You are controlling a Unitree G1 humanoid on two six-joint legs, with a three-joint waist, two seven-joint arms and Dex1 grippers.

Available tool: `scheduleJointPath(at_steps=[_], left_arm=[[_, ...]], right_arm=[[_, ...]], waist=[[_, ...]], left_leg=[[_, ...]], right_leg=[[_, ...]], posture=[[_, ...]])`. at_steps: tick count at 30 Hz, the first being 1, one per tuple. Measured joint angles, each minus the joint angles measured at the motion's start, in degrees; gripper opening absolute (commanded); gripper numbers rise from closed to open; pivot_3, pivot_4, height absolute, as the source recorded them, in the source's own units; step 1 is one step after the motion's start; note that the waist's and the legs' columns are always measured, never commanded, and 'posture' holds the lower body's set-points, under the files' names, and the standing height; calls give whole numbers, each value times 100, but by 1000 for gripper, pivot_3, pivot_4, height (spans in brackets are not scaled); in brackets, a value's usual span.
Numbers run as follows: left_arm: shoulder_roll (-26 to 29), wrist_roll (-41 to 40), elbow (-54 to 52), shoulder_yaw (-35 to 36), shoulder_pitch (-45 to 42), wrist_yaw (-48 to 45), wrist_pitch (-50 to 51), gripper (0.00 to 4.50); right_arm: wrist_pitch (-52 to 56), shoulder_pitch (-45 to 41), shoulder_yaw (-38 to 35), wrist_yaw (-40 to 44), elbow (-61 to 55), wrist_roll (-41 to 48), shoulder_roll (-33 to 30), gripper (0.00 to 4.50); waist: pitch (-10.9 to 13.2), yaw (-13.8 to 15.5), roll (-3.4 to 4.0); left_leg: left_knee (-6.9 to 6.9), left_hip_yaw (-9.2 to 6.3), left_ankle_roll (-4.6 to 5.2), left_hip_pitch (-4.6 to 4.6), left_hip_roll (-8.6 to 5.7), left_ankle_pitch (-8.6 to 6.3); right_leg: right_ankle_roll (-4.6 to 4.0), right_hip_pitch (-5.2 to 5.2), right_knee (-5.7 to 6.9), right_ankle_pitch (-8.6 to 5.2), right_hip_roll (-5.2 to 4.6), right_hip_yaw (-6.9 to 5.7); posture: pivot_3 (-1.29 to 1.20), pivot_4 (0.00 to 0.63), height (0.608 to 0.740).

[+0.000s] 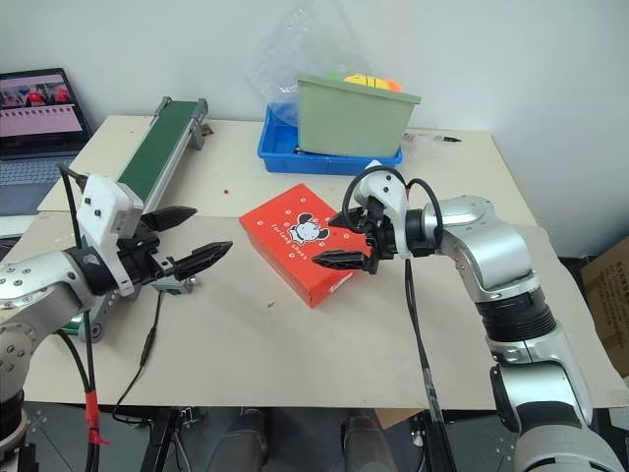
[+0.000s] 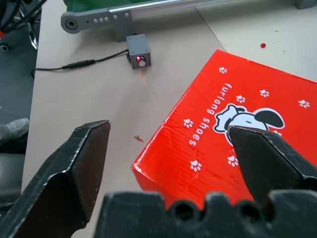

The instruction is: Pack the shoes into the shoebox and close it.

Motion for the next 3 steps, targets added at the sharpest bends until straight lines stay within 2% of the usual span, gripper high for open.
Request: scheduleJointPath(at_steps=[3], left_arm=[[6, -1, 6, -3, 0, -88, -55, 4500]], right_arm=[[0, 81, -4, -56, -13, -10, -73, 4464]], waist=[[0, 4, 0]], left_leg=[[0, 0, 0, 0, 0, 0]], right_leg=[[0, 0, 0, 0, 0, 0]], posture=[[0, 150, 740]])
